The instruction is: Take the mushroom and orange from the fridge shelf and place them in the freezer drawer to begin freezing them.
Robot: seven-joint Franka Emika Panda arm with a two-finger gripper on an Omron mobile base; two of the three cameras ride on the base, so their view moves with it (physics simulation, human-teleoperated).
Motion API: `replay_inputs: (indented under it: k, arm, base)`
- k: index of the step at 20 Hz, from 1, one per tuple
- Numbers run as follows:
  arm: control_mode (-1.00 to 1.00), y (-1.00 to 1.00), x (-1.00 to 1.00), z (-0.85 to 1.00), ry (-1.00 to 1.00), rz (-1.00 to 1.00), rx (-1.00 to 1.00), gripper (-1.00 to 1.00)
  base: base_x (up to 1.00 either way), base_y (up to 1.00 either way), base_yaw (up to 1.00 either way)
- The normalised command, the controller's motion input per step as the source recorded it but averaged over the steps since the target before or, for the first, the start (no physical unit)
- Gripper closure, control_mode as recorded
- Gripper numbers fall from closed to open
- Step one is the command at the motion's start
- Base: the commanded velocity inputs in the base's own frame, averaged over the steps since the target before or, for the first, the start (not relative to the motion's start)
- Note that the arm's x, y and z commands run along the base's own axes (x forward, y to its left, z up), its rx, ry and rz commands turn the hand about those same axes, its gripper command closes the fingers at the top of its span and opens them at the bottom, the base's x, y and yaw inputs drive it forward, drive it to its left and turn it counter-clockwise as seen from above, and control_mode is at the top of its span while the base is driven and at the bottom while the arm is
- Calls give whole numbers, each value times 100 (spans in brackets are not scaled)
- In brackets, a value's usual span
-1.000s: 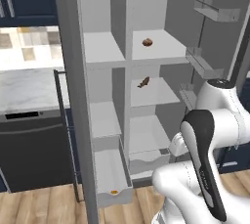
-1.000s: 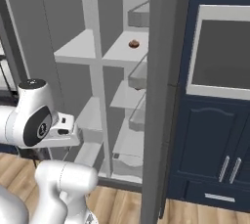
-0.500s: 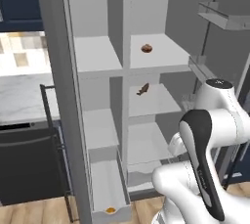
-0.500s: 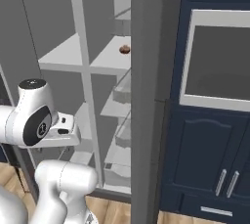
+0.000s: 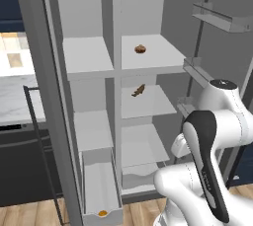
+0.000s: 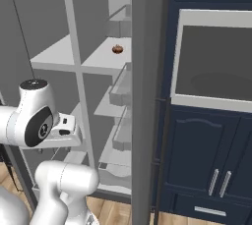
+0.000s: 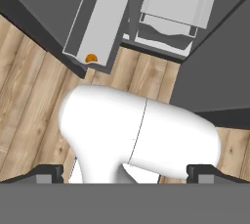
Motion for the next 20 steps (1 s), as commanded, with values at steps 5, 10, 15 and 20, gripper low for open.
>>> replay_inputs:
  k: [5, 10, 15, 20]
  arm:
    - [100, 0, 0, 0, 0, 0, 0, -100]
    - [100, 0, 0, 0, 0, 0, 0, -100]
    - [100, 0, 0, 0, 0, 0, 0, -100]
    - [100, 0, 0, 0, 0, 0, 0, -100]
  base:
    - [42, 0, 0]
    - [49, -2, 0]
    - [47, 0, 0]
    - [20, 0, 0]
